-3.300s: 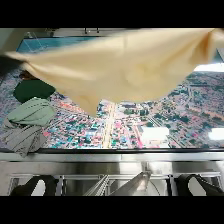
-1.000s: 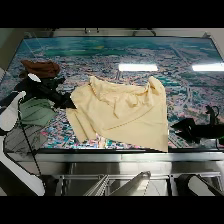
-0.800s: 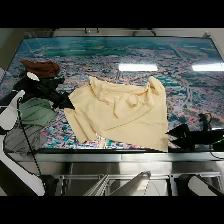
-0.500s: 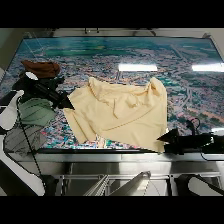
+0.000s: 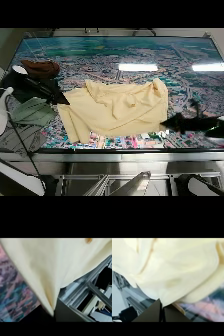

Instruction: Fold the shirts.

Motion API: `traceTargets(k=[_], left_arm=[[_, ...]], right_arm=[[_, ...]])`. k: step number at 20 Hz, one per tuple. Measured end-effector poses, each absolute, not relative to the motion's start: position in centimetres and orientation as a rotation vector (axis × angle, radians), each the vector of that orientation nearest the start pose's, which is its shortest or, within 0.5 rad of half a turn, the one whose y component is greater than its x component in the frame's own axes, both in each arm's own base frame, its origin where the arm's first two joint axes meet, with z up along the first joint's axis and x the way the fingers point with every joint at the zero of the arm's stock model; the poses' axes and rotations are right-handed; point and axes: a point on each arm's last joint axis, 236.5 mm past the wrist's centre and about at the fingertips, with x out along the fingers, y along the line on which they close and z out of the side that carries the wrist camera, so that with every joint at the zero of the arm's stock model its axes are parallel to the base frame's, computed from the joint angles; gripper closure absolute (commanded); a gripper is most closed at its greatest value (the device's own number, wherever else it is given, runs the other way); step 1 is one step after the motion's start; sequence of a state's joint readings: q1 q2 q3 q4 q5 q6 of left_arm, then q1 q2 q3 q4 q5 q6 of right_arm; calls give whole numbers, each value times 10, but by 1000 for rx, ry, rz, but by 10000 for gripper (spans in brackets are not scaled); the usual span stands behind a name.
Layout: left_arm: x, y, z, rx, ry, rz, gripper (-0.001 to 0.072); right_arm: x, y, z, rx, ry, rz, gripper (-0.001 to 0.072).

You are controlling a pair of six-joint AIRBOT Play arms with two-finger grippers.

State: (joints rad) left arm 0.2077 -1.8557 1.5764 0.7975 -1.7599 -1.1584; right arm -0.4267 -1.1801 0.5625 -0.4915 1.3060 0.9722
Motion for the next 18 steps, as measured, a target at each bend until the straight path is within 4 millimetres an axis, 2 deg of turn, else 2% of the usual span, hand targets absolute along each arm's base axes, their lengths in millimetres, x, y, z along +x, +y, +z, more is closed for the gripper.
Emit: traceTargets(k=[2,4,6,7,9,11,14,16,18], left_arm=[[389,-92,43,-595,1474,-908,686],[388,-104,118,-609,1259,-1013,686],[372,-118,198,-603,1040,-1125,686],[359,-123,235,-586,936,-1171,685],[325,-134,305,-544,734,-1251,685],[285,-140,376,-485,506,-1288,684],[230,-140,457,-361,237,-1218,678],[215,-133,486,-303,149,-1093,678],[223,-116,497,-308,132,-940,677]], right_arm=[[319,75,52,920,1014,591,697],[339,57,137,836,790,631,697],[338,45,220,739,582,653,697],[333,41,255,691,493,656,697],[312,46,326,589,320,687,696],[289,59,382,492,181,727,696],[258,82,454,348,8,781,696],[250,86,487,264,-63,765,696],[255,80,504,235,-78,725,696]])
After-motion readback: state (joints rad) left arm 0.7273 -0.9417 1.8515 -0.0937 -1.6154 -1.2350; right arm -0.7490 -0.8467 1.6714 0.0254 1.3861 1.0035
